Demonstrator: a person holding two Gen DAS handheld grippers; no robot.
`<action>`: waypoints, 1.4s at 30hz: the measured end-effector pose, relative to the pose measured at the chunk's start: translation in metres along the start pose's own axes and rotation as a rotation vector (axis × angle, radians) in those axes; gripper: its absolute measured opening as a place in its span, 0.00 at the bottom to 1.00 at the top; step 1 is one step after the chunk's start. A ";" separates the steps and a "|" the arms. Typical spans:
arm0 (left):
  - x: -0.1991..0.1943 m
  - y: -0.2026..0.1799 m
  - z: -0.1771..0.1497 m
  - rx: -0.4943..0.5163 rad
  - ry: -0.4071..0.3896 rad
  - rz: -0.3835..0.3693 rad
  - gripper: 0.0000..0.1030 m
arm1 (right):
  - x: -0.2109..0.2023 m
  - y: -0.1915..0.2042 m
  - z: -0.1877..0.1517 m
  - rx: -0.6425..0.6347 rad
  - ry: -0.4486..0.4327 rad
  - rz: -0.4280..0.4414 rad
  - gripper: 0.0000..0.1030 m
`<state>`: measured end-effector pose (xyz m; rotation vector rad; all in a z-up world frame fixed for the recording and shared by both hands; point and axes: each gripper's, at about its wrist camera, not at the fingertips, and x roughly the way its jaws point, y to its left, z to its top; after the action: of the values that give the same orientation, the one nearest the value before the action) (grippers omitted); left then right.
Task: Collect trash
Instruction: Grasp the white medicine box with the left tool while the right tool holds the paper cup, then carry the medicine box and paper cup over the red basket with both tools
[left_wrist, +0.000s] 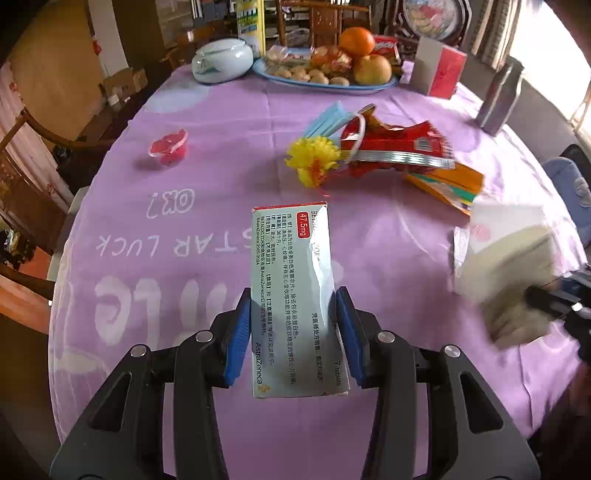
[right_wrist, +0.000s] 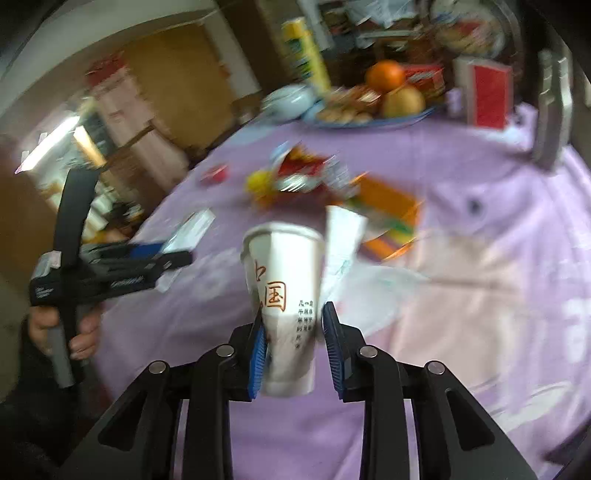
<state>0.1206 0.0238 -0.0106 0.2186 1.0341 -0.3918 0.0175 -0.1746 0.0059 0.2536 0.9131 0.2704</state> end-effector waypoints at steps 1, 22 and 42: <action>-0.003 -0.001 -0.003 0.002 -0.001 -0.003 0.43 | 0.005 -0.005 -0.001 0.020 0.012 -0.028 0.28; -0.004 -0.004 -0.041 -0.027 0.026 -0.019 0.43 | -0.011 0.000 -0.017 -0.039 -0.015 -0.130 0.65; -0.025 0.016 -0.073 -0.102 -0.017 0.014 0.43 | 0.016 0.040 -0.014 -0.112 0.023 -0.083 0.25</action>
<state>0.0585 0.0697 -0.0249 0.1305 1.0323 -0.3268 0.0112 -0.1304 -0.0010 0.1094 0.9254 0.2465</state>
